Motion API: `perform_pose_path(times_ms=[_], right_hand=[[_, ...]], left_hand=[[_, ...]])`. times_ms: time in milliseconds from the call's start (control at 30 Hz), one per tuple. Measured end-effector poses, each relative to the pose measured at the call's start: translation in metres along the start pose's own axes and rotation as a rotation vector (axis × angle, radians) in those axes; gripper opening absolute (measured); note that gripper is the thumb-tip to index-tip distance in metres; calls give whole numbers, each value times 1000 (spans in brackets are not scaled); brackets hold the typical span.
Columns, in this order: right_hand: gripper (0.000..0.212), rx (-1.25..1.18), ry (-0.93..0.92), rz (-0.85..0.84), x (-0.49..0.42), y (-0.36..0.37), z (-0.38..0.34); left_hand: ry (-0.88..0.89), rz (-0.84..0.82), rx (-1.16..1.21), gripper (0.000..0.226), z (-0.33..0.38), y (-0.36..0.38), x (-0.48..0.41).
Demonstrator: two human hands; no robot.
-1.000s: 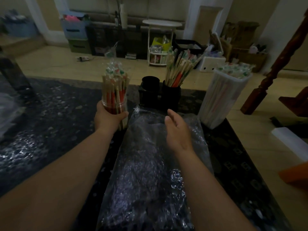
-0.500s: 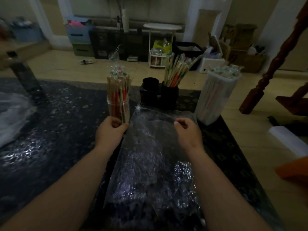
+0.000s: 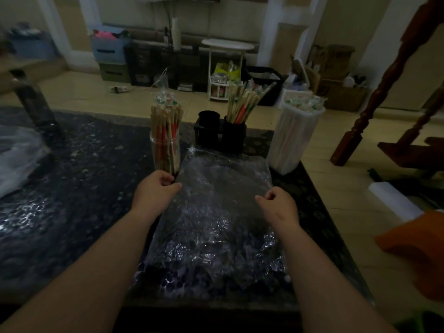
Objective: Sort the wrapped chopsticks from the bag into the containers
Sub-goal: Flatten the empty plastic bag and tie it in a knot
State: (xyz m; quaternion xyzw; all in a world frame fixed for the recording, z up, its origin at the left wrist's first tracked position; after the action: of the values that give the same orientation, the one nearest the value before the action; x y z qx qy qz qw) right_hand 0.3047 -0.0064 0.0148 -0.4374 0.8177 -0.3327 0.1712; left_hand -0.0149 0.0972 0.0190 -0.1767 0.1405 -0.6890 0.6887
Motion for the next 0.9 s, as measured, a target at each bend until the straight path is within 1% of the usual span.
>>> perform_pose_path(times_ms=[167, 267, 333, 400, 433, 567, 633, 733, 800, 900], right_hand=[[34, 123, -11, -27, -1, 2, 13], [21, 260, 13, -19, -3, 3, 21], [16, 346, 85, -64, -4, 9, 31], [15, 325, 150, -114, -4, 16, 42], [14, 297, 154, -123, -5, 18, 44], [14, 197, 114, -127, -5, 20, 42], [17, 126, 102, -157, -6, 24, 39], [23, 129, 53, -215, -6, 34, 35], [28, 153, 27, -262, -3, 41, 35], [27, 253, -13, -249, -1, 39, 33]], left_hand=[[54, 4, -187, 18, -1, -2, -2], [84, -30, -323, 13, -8, 4, -4], [88, -53, -373, 11, -12, 7, -5], [61, -112, -368, 18, -18, 13, -3], [52, -142, -363, 21, -20, 16, -1], [21, -158, -364, 27, -24, 20, -3], [0, -195, -294, 29, -24, 25, -3], [63, -241, -218, 37, -15, 31, -2], [111, -302, -261, 44, -9, 35, 4], [235, -315, -474, 41, -6, 34, 7]])
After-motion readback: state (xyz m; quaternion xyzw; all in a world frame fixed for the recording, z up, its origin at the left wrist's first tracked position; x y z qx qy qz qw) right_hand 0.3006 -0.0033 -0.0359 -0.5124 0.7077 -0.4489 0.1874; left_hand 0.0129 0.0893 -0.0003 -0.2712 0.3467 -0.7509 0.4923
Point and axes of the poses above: each hand's wrist, its own x-axis away from the middle knuckle, its own y-axis out of the palm, z = x × y, the point moved 10 cm from there along -x, towards the middle knuckle, and after that the axes turned 3 degrees about x, right-handed, at the moved point
